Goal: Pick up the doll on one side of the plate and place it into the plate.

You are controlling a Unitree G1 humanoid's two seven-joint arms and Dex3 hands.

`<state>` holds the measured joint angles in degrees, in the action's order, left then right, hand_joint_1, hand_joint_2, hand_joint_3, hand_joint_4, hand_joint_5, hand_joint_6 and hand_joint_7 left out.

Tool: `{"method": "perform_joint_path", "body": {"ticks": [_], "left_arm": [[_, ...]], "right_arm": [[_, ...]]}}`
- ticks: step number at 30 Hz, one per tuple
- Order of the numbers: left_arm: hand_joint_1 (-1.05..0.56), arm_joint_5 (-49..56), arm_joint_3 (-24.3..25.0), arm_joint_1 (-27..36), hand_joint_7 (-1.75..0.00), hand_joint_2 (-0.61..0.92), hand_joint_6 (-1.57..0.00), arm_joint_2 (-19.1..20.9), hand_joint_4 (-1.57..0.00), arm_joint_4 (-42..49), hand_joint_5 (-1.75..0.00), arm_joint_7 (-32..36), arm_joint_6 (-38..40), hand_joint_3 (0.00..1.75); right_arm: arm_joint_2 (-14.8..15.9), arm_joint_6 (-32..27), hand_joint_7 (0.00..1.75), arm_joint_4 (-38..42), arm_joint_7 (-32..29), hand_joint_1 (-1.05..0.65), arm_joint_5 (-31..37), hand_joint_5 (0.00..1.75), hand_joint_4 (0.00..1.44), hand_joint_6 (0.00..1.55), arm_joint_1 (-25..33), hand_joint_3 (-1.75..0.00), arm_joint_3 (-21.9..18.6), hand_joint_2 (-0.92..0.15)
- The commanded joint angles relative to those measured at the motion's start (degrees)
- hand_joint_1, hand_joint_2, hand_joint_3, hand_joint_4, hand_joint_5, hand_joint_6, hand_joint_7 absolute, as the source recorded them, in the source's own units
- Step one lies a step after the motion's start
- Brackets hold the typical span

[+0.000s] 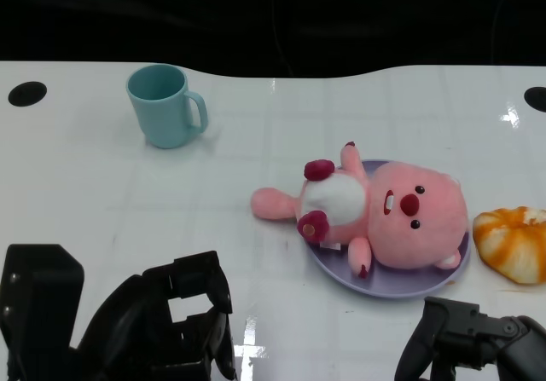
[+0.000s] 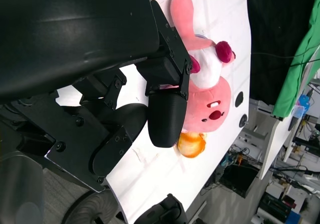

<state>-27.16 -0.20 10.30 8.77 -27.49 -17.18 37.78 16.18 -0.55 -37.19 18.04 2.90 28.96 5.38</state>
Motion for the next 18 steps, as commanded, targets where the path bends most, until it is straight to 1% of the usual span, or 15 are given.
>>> {"method": "perform_joint_path", "body": {"ticks": [1,7,18], "left_arm": [[-0.18,-0.2,0.3,0.6,-1.71,0.32,-0.77,1.0,-0.9,0.8,-1.75,-1.5,-1.8,1.48],[-0.14,-0.4,0.1,0.8,-1.7,0.36,-0.77,1.2,-0.9,0.9,-1.75,-2.3,-2.5,1.49],[-0.13,-0.5,0.0,1.2,-1.7,0.35,-0.77,1.6,-0.9,0.5,-1.75,-2.7,-2.9,1.51]], "right_arm": [[0.5,1.1,1.35,-0.5,-0.2,-0.08,0.3,1.67,0.7,0.62,0.4,-1.17,-0.2,-0.48],[0.5,0.7,1.35,-0.9,-0.2,-0.08,0.2,1.68,0.7,0.62,0.7,-1.16,-0.3,-0.49],[0.6,0.8,1.34,-1.1,-0.2,-0.06,0.1,1.67,0.69,0.63,1.0,-1.17,-0.5,-0.48]]}}
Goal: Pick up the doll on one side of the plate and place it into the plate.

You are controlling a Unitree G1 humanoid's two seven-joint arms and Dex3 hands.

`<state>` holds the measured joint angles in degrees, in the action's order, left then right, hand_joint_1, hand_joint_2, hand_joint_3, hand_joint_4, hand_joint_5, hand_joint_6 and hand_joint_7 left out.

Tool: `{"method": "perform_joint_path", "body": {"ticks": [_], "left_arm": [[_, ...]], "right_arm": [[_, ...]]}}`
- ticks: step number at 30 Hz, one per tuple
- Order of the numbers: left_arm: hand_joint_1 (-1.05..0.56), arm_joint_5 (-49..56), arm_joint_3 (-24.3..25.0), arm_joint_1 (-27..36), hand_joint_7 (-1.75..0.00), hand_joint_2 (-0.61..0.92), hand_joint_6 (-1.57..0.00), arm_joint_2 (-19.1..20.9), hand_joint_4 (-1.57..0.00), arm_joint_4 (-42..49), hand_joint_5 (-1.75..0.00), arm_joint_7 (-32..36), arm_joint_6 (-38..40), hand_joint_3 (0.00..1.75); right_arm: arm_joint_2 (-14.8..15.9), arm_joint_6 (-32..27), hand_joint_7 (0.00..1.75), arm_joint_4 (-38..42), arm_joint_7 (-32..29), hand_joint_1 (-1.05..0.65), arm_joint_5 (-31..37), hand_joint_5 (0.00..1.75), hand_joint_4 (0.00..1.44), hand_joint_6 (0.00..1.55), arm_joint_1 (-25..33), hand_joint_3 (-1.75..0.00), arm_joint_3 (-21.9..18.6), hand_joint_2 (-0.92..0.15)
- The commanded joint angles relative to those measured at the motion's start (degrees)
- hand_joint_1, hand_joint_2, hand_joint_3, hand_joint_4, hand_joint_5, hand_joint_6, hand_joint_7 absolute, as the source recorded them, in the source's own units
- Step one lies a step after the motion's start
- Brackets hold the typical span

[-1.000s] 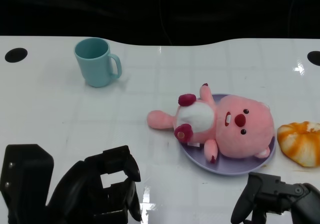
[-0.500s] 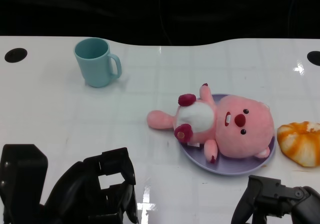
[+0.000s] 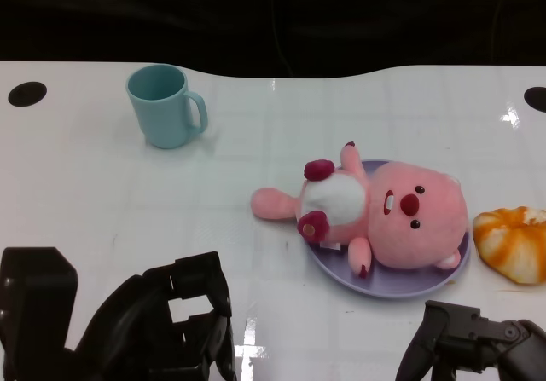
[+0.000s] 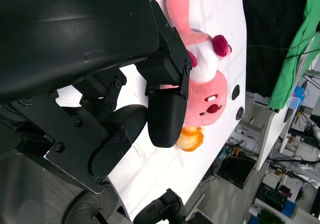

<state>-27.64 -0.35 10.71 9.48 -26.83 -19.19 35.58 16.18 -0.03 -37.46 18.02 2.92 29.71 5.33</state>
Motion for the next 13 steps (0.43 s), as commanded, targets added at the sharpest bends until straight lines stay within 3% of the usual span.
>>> {"method": "perform_joint_path", "body": {"ticks": [1,13], "left_arm": [[-0.13,-0.1,0.1,0.8,-1.7,0.35,-0.77,1.0,-0.9,-0.2,-1.75,-0.6,-0.6,1.51],[-0.13,0.6,-0.5,2.2,-1.68,0.34,-0.8,1.5,-0.91,-1.3,-1.75,0.0,-0.9,1.49]], "right_arm": [[0.5,0.2,1.34,-0.9,-0.1,-0.05,0.0,1.67,0.69,0.63,0.3,-1.17,-0.5,-0.48],[0.4,0.0,1.35,-1.8,0.0,-0.06,-0.5,1.68,0.69,0.62,1.7,-1.13,-0.4,-0.49]]}}
